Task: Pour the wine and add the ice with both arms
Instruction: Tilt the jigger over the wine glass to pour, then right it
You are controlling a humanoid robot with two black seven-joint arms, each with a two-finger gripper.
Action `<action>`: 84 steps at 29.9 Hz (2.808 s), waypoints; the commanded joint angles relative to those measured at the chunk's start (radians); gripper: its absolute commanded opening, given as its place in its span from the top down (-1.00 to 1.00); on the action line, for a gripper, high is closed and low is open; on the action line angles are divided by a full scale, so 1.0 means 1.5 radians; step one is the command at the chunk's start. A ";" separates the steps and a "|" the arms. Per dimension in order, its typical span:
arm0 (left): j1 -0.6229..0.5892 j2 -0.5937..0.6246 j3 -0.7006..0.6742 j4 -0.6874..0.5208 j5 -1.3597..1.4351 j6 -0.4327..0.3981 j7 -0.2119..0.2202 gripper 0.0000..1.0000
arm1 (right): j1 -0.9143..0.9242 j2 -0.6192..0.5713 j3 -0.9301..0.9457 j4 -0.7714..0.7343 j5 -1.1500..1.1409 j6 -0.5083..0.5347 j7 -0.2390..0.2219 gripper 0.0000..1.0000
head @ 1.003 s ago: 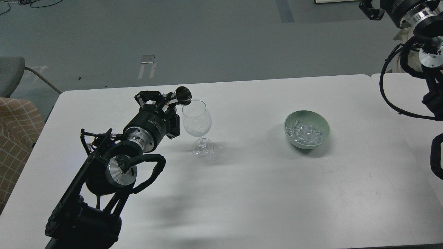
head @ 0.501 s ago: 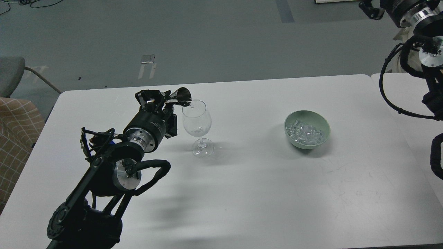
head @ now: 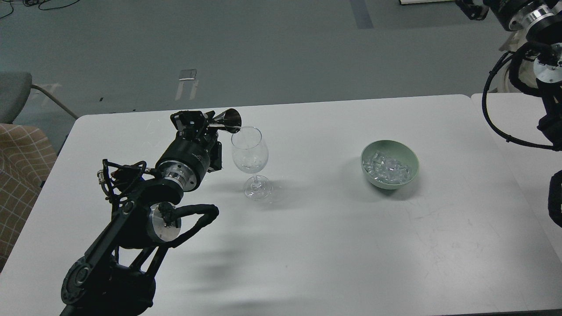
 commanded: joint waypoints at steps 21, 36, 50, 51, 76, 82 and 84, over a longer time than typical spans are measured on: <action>-0.022 0.007 0.000 -0.003 0.118 0.000 -0.008 1.00 | 0.000 -0.009 0.001 0.000 0.000 0.000 0.000 -1.00; -0.026 0.041 0.000 -0.016 0.130 -0.029 -0.023 1.00 | 0.000 -0.009 0.001 0.000 0.000 0.000 0.000 -1.00; -0.040 0.044 0.000 -0.022 0.135 -0.067 -0.024 1.00 | 0.000 -0.017 0.007 0.000 0.000 0.000 0.000 -1.00; -0.044 0.045 0.000 -0.022 0.135 -0.068 -0.025 1.00 | -0.001 -0.017 0.007 0.000 0.001 0.000 0.000 -1.00; -0.060 0.071 0.001 -0.020 0.175 -0.132 -0.041 1.00 | -0.006 -0.032 0.012 0.000 0.001 0.001 0.000 -1.00; -0.064 0.074 0.008 -0.020 0.185 -0.146 -0.041 1.00 | -0.006 -0.032 0.015 0.000 0.001 0.001 0.000 -1.00; -0.064 0.074 0.008 -0.022 0.196 -0.149 -0.041 1.00 | -0.006 -0.033 0.017 0.000 0.001 0.001 0.000 -1.00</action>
